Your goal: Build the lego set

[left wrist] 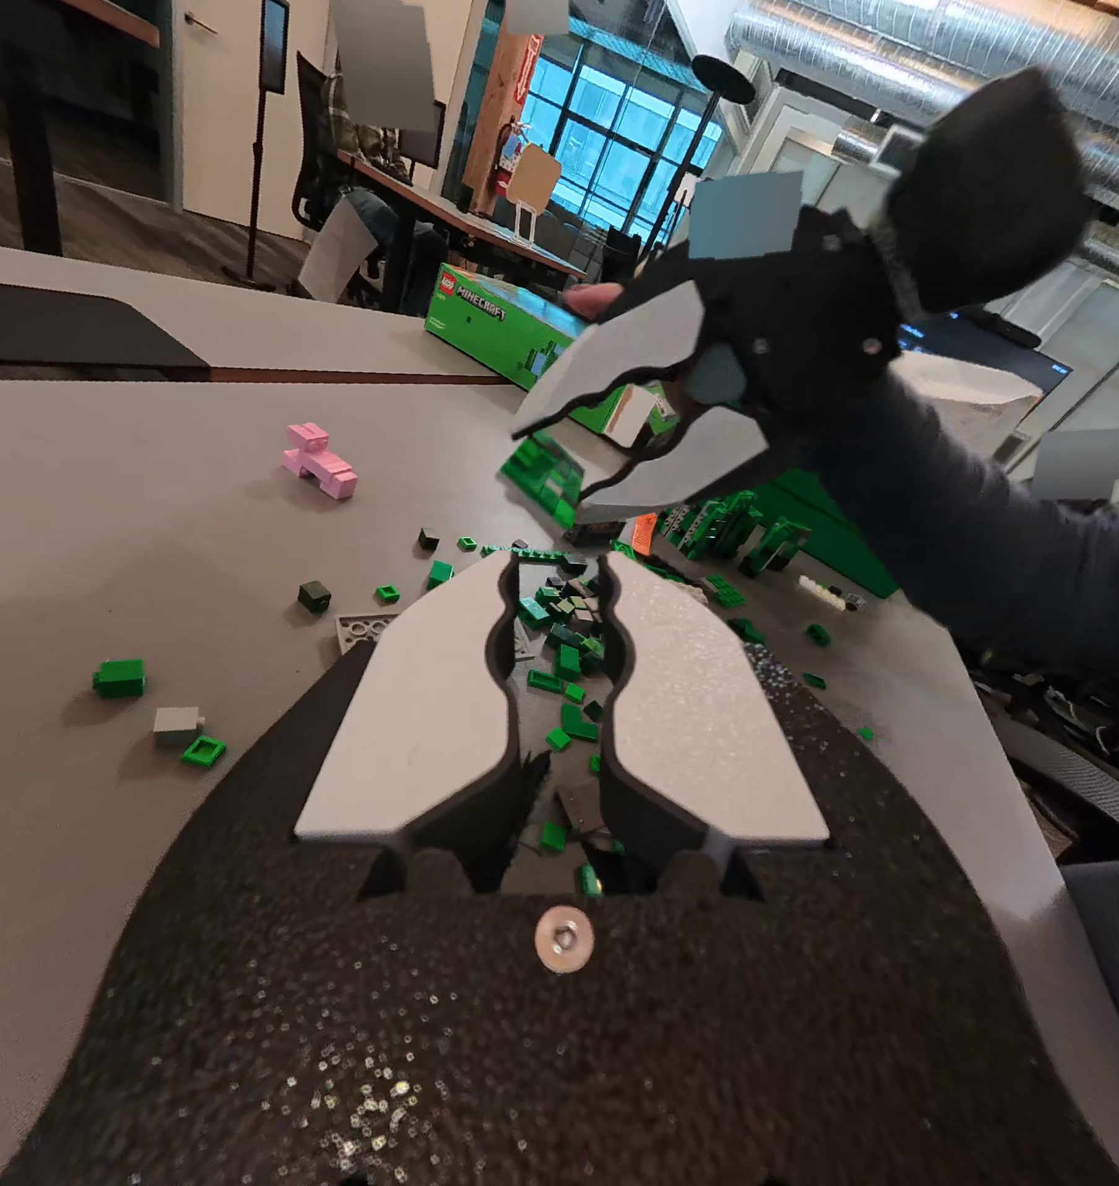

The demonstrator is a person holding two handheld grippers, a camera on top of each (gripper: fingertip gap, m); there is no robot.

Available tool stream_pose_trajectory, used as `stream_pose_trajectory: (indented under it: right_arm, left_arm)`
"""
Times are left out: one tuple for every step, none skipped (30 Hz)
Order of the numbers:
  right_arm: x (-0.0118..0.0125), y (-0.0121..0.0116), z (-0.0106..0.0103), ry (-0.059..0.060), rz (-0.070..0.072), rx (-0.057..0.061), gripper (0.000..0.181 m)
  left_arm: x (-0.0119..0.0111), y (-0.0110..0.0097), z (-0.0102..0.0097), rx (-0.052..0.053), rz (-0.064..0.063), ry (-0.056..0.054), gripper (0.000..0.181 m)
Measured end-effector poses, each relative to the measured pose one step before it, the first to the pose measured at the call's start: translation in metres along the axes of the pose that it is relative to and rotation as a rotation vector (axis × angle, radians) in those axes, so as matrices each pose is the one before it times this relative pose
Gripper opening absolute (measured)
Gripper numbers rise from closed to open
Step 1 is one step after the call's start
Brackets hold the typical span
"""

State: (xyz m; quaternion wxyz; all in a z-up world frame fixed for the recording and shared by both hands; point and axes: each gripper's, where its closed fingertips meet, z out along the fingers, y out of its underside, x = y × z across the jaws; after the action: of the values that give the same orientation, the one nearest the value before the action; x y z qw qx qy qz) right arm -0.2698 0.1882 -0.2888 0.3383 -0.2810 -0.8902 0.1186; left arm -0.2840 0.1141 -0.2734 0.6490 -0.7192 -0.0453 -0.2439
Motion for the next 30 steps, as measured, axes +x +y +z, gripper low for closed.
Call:
stream_pose_trajectory:
  right_arm:
    - [-0.00334,-0.01255,-0.00265,0.0403,0.0603,0.0667,0.035]
    - [-0.00565,-0.01162,-0.00136,0.0289,0.0603,0.0647,0.035]
    - [-0.00740,-0.00880,-0.00022,0.0192,0.0551,0.0530,0.035]
    - [-0.00620,-0.00500,0.00039,0.0246,0.0436,0.0359,0.035]
    - [-0.00420,-0.00107,0.00028,0.0313,0.0241,0.0194,0.035]
    - [-0.00232,0.00159,-0.00002,0.0329,0.0175,0.0072,0.035]
    - [-0.00110,0.00260,-0.00015,0.0307,0.0205,0.0029,0.035]
    - [-0.00086,0.00280,-0.00020,0.0233,0.0159,0.0025,0.035]
    - [0.00090,0.00329,-0.00055,0.0297,0.0063,0.0023,0.035]
    - [0.00309,0.00378,-0.00054,0.0402,-0.0070,-0.0013,0.035]
    - [0.00339,0.00429,-0.00041,0.0404,-0.0147,-0.0054,0.035]
    - [0.00255,0.00395,0.00003,0.0332,-0.0141,-0.0053,0.035]
    - [0.00083,0.00264,0.00008,0.0238,-0.0137,0.0015,0.035]
    - [0.00001,0.00148,-0.00016,0.0249,-0.0109,0.0064,0.035]
    - [0.00025,0.00117,-0.00019,0.0310,-0.0081,0.0068,0.035]
    - [0.00036,0.00097,-0.00028,0.0378,-0.0092,0.0087,0.035]
    - [0.00039,0.00090,-0.00027,0.0384,-0.0168,0.0074,0.035]
    - [-0.00061,0.00068,-0.00009,0.0274,-0.0303,0.0042,0.035]
    - [-0.00066,0.00004,0.00020,0.0225,-0.0385,0.0039,0.035]
    - [-0.00009,-0.00013,0.00029,0.0233,-0.0358,0.0070,0.035]
    - [-0.00036,-0.00036,0.00048,0.0191,-0.0250,0.0084,0.035]
    - [-0.00100,-0.00035,0.00034,0.0097,-0.0141,0.0060,0.035]
    - [-0.00128,-0.00105,0.00012,0.0035,-0.0073,0.0064,0.035]
    - [-0.00063,-0.00191,-0.00017,0.0030,-0.0032,0.0102,0.035]
    - [-0.00009,-0.00216,-0.00032,0.0054,-0.0007,0.0134,0.035]
    - [0.00074,-0.00216,-0.00049,0.0092,-0.0005,0.0147,0.035]
    - [0.00104,-0.00200,-0.00060,0.0111,-0.0032,0.0131,0.035]
    - [0.00106,-0.00201,-0.00071,0.0113,-0.0046,0.0131,0.035]
    - [0.00025,-0.00216,-0.00081,0.0063,-0.0022,0.0145,0.035]
    - [-0.00042,-0.00226,-0.00071,0.0011,0.0011,0.0146,0.035]
  left_arm:
    - [0.00060,-0.00030,0.00003,0.0025,-0.0029,0.0045,0.024]
    - [0.00032,-0.00059,-0.00002,0.0058,-0.0009,0.0032,0.026]
    - [0.00014,-0.00063,-0.00013,0.0066,0.0000,0.0012,0.027]
    - [0.00017,-0.00050,-0.00016,0.0056,0.0000,0.0033,0.029]
    - [0.00046,-0.00006,0.00014,0.0027,-0.0013,0.0054,0.031]
    - [0.00060,0.00018,0.00017,0.0010,-0.0024,0.0073,0.032]
    - [0.00103,-0.00001,0.00026,0.0006,-0.0025,0.0091,0.033]
    - [0.00124,-0.00013,0.00011,0.0021,-0.0016,0.0100,0.035]
    - [0.00094,-0.00022,0.00021,0.0030,-0.0016,0.0070,0.038]
    - [0.00078,-0.00022,0.00025,0.0027,-0.0023,0.0063,0.040]
    - [0.00098,-0.00017,0.00030,0.0022,-0.0023,0.0081,0.043]
    - [0.00146,-0.00008,0.00046,0.0031,-0.0025,0.0100,0.047]
    - [0.00155,-0.00005,0.00085,0.0028,-0.0034,0.0106,0.052]
    - [0.00148,0.00074,0.00133,-0.0023,-0.0048,0.0097,0.059]
    - [0.00183,0.00151,0.00186,-0.0070,-0.0046,0.0107,0.067]
    - [0.00144,0.00188,0.00208,-0.0108,-0.0040,0.0067,0.075]
    - [0.00160,0.00227,0.00209,-0.0128,-0.0007,0.0055,0.082]
    - [0.00141,0.00214,0.00180,-0.0130,0.0026,0.0026,0.086]
    - [0.00110,0.00186,0.00161,-0.0121,0.0046,-0.0001,0.088]
    - [0.00067,0.00181,0.00136,-0.0112,0.0043,-0.0035,0.089]
    - [0.00077,0.00176,0.00129,-0.0110,0.0032,-0.0018,0.089]
    - [0.00043,0.00155,0.00098,-0.0101,0.0010,-0.0027,0.088]
    - [-0.00017,0.00130,0.00081,-0.0077,-0.0007,-0.0057,0.086]
    - [-0.00078,0.00059,0.00038,-0.0039,-0.0005,-0.0081,0.084]
    - [-0.00103,0.00014,-0.00003,-0.0004,-0.0013,-0.0083,0.081]
    - [-0.00162,0.00010,0.00010,0.0000,-0.0051,-0.0100,0.078]
    - [-0.00206,0.00011,0.00002,-0.0007,-0.0089,-0.0104,0.077]
    - [-0.00095,0.00016,0.00008,-0.0014,-0.0091,-0.0017,0.077]
    - [-0.00085,0.00050,0.00017,-0.0036,-0.0109,0.0001,0.076]
    - [-0.00105,0.00103,0.00042,-0.0066,-0.0129,-0.0022,0.076]
